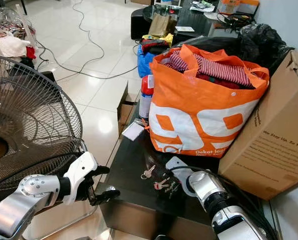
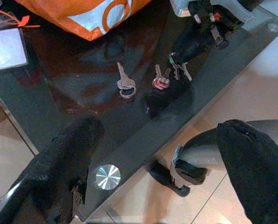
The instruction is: Hang keys on a hook
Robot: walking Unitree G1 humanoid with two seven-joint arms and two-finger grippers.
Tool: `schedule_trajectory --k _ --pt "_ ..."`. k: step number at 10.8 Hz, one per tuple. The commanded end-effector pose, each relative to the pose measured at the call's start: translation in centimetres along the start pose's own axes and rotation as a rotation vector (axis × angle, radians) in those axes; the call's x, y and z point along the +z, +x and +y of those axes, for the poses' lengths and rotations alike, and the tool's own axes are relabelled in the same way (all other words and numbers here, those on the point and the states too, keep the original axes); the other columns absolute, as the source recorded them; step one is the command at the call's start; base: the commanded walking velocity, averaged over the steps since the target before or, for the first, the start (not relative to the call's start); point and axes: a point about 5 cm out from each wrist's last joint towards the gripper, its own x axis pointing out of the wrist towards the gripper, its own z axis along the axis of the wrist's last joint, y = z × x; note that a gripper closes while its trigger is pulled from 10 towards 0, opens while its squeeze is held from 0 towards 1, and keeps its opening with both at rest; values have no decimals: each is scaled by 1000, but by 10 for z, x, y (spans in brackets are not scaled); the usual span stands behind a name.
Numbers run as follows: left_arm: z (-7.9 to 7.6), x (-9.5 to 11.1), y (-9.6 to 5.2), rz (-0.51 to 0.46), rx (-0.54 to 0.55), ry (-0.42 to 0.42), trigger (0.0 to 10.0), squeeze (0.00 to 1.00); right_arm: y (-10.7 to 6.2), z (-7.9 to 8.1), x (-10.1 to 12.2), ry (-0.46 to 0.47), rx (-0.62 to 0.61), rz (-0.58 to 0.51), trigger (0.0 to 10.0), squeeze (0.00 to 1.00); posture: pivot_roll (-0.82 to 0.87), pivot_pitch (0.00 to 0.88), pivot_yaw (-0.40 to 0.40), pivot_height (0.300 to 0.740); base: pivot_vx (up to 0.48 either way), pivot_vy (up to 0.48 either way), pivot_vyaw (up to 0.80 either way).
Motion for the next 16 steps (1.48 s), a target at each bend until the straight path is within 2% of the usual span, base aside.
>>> schedule_trajectory --k 1,5,6,7,8,9,10,11,15,16 --pt "0 4 1 2 -12 12 10000 0 1 -1 -5 4 -10 23 4431 0 -90 0 -51 740 0 0 0" --pt "1 5 2 1 -12 16 10000 0 1 0 -3 12 3 3 4431 0 -91 0 -49 740 0 0 0" --pt "2 5 2 0 -11 16 10000 0 1 0 -3 12 5 2 4039 0 -90 0 -49 740 0 0 0" --pt "2 5 2 -1 -10 15 10000 0 1 0 -4 8 8 3 8980 0 -91 0 -50 740 0 0 0" --pt "2 5 3 -1 -10 16 10000 0 1 1 -4 14 28 0 10000 322 -92 0 -48 740 0 0 0" --pt "3 5 3 -1 -10 17 10000 0 1 1 -3 9 29 -1 10000 1000 -92 0 -48 740 0 0 0" --pt "3 6 3 -2 -11 18 10000 0 1 0 -2 -10 3 1 10000 1000 -92 0 -48 740 0 0 0" --pt "3 6 3 -2 -11 19 10000 0 1 0 -1 -7 -1 -4 10000 0 -92 0 -46 740 0 0 0" --pt "3 6 3 -1 -12 19 10000 0 2 1 4 25 -3 -40 10000 0 -91 0 -46 740 0 0 0" --pt "3 6 3 -1 -12 19 10000 0 2 2 6 37 9 -58 8431 0 -91 0 -46 740 0 0 0"
